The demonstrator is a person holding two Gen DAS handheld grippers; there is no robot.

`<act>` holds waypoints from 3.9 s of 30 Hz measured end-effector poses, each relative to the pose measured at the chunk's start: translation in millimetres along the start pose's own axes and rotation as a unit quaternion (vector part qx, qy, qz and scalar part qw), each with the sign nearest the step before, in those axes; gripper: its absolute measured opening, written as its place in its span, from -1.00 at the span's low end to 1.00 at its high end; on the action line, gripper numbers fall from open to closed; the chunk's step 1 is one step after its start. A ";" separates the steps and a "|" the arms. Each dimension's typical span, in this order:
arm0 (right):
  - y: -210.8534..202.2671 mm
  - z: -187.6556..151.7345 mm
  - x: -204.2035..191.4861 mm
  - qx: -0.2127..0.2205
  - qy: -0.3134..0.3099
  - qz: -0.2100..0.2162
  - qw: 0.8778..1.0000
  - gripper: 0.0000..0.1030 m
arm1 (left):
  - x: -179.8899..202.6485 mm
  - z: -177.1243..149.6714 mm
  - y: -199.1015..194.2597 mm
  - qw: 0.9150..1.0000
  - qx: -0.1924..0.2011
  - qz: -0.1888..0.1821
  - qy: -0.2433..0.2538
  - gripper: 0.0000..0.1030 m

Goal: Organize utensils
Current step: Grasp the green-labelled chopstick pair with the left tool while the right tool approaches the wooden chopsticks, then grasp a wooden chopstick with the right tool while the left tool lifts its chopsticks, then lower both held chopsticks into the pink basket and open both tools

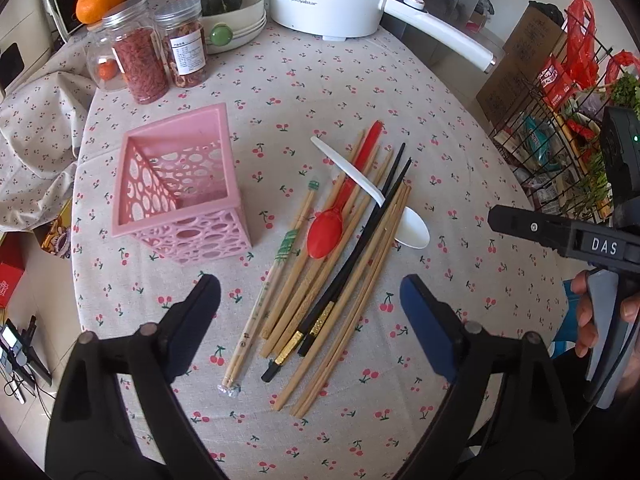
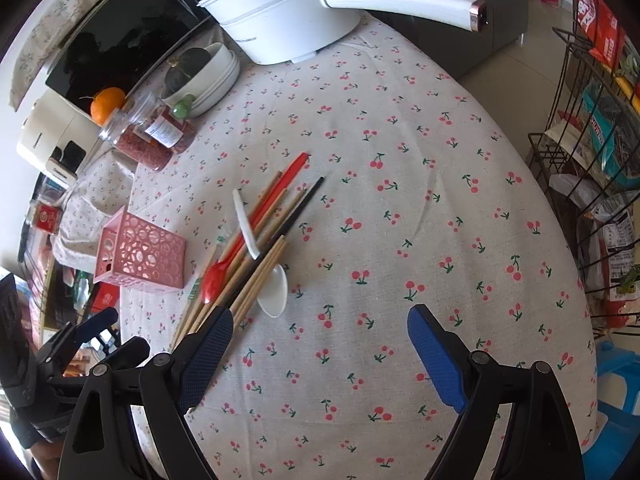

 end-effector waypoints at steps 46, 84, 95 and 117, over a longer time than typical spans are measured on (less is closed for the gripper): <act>75.6 -34.0 -50.2 -0.103 -0.030 0.042 0.993 -0.22 | -27.1 -21.7 5.2 0.999 0.010 -0.019 -0.041 -0.79; -36.7 -31.1 -104.7 0.091 -0.098 0.148 0.980 -0.90 | -25.5 -17.2 -103.1 0.982 0.178 -0.043 -0.045 -0.89; -99.3 -4.8 -137.6 0.197 -0.097 0.195 0.956 -0.90 | -65.5 13.7 -156.9 0.942 0.325 0.031 -0.081 -0.89; -37.0 33.5 -219.2 0.235 -0.137 0.182 0.945 -0.90 | -138.0 34.4 -43.1 0.960 0.227 0.025 -0.163 -0.89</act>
Point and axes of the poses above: each gripper's, at about its wrist camera, not at the fingertips, and y roughly the way its jaws point, x to its right, z to its top, the point moved 6 cm from there along y, roughly the way its jaws point, and after that the axes turned 9 degrees about y, right-handed, at the moved point
